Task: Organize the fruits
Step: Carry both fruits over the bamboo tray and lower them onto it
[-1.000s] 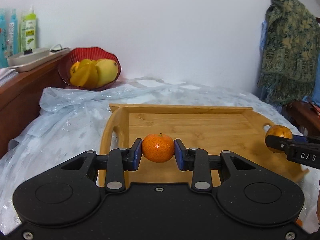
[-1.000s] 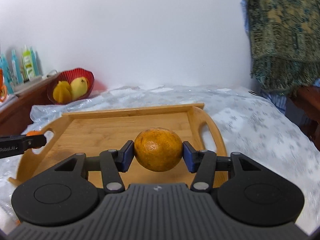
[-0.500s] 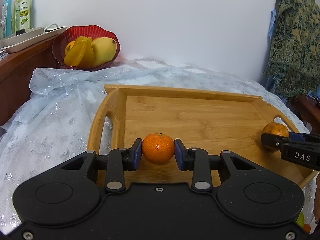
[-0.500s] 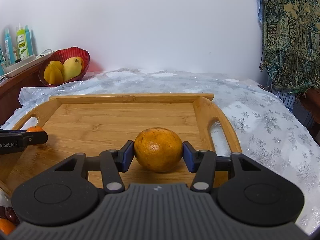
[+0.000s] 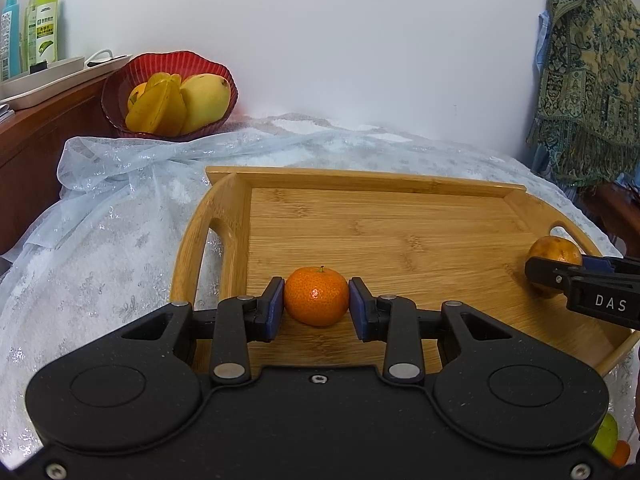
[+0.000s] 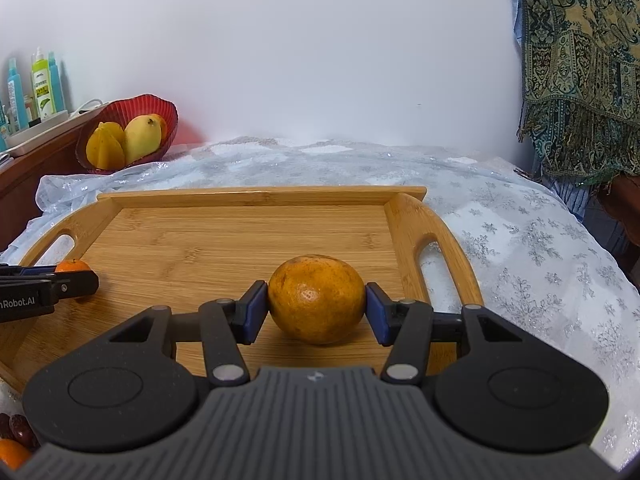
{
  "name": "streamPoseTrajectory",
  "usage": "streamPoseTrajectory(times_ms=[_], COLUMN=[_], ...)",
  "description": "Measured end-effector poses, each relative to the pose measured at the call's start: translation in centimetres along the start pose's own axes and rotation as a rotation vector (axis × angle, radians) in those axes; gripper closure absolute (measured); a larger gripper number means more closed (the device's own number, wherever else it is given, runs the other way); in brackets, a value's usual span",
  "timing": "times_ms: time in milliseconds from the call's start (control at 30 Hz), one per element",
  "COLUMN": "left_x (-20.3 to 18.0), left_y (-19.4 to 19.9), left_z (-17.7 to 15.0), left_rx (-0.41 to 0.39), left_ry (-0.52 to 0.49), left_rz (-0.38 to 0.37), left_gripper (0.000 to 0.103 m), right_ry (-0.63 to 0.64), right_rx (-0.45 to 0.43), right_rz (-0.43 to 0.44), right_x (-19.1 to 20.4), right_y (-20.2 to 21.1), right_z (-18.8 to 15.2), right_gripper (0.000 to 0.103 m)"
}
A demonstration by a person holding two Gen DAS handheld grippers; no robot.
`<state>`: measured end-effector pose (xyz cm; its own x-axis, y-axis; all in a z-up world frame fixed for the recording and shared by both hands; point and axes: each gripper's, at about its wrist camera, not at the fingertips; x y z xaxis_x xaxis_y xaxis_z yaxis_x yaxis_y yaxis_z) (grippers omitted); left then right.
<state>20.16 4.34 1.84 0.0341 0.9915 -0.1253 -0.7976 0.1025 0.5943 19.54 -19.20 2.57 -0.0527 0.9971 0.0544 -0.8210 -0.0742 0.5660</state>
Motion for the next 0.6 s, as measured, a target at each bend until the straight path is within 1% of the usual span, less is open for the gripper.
streamPoseTrajectory(times_ms=[200,600], left_x=[0.07,0.19], left_y=[0.12,0.16], left_z=[-0.02,0.03], left_rx=[0.005,0.009], left_ry=[0.003,0.008], left_rz=[-0.005,-0.01], left_gripper=[0.071,0.07], right_ry=[0.019,0.014], right_rx=[0.005,0.013], right_rz=[-0.009,-0.009], right_x=[0.21,0.1], right_y=[0.22,0.29], right_z=[-0.05,0.03], right_gripper=[0.046,0.045])
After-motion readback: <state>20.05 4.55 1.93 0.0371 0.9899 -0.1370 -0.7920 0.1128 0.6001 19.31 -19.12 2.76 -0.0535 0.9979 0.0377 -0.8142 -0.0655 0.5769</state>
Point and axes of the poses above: each gripper's, at about its wrist camera, not at the fingertips, and y roughly against the way its jaws point, x to its left, z to its top, and after that the axes turned 1 degree about -x, right-handed
